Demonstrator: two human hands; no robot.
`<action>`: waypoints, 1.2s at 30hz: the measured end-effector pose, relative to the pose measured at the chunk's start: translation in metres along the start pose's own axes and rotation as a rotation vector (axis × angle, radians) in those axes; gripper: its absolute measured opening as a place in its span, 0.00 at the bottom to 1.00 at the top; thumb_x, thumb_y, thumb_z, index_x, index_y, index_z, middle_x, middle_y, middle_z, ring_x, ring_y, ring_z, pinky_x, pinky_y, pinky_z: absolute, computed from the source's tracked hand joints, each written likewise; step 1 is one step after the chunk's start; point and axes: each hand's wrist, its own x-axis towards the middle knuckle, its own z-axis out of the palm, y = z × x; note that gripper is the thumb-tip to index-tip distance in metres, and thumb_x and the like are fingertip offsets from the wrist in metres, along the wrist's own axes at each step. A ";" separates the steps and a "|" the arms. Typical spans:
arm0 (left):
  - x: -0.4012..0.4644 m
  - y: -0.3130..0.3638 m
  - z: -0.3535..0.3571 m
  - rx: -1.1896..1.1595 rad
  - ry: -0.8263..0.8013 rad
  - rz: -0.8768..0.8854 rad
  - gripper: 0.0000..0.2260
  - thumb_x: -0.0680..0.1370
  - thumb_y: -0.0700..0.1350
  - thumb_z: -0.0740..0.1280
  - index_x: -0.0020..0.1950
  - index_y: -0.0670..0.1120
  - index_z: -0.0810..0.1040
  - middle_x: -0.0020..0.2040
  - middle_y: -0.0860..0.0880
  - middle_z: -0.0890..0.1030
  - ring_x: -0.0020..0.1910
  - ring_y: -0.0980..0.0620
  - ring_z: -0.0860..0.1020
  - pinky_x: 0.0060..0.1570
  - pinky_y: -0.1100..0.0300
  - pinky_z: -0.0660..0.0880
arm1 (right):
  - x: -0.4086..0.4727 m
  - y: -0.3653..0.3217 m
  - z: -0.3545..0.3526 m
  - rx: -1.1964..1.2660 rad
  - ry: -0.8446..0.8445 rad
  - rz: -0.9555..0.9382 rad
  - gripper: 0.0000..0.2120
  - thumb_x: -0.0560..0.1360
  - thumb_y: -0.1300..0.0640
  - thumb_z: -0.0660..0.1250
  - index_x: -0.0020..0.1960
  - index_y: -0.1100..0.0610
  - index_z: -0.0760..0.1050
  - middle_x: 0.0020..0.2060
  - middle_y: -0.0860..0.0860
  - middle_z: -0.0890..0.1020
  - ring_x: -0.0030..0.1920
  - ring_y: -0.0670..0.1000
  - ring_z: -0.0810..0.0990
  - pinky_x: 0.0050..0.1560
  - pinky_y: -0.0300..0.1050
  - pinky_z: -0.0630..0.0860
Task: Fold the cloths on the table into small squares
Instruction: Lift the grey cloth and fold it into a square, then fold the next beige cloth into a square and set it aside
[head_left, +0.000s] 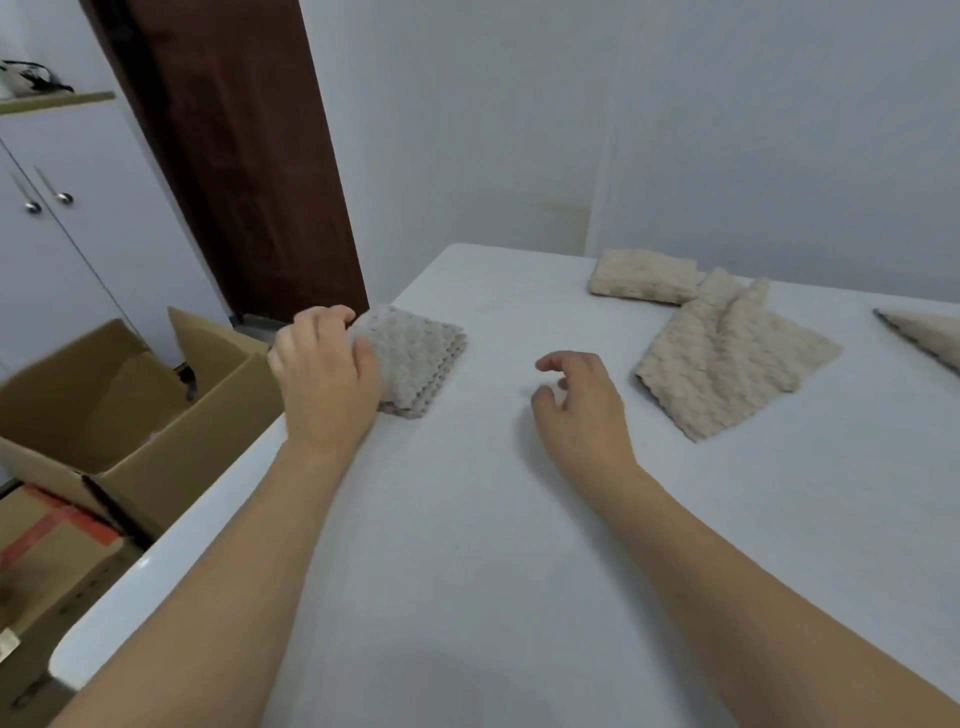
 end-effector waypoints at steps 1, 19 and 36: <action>-0.006 0.016 0.000 -0.016 -0.022 0.049 0.15 0.76 0.44 0.58 0.61 0.44 0.74 0.59 0.43 0.75 0.56 0.41 0.71 0.58 0.45 0.66 | -0.003 0.013 -0.019 -0.060 0.044 -0.020 0.13 0.75 0.60 0.62 0.59 0.53 0.75 0.58 0.48 0.74 0.50 0.49 0.76 0.56 0.48 0.72; -0.093 0.241 0.078 -0.215 -0.514 0.442 0.12 0.78 0.54 0.62 0.58 0.54 0.77 0.62 0.55 0.73 0.62 0.50 0.69 0.63 0.56 0.58 | 0.002 0.135 -0.152 -0.471 0.054 0.218 0.28 0.72 0.64 0.56 0.71 0.50 0.65 0.70 0.50 0.67 0.66 0.56 0.68 0.65 0.52 0.59; -0.080 0.258 0.050 -0.752 -0.440 -0.132 0.04 0.82 0.44 0.57 0.50 0.46 0.71 0.36 0.54 0.74 0.32 0.61 0.70 0.31 0.66 0.65 | 0.009 0.136 -0.155 -0.443 0.138 0.159 0.12 0.76 0.55 0.60 0.57 0.51 0.78 0.60 0.49 0.77 0.63 0.57 0.68 0.63 0.51 0.60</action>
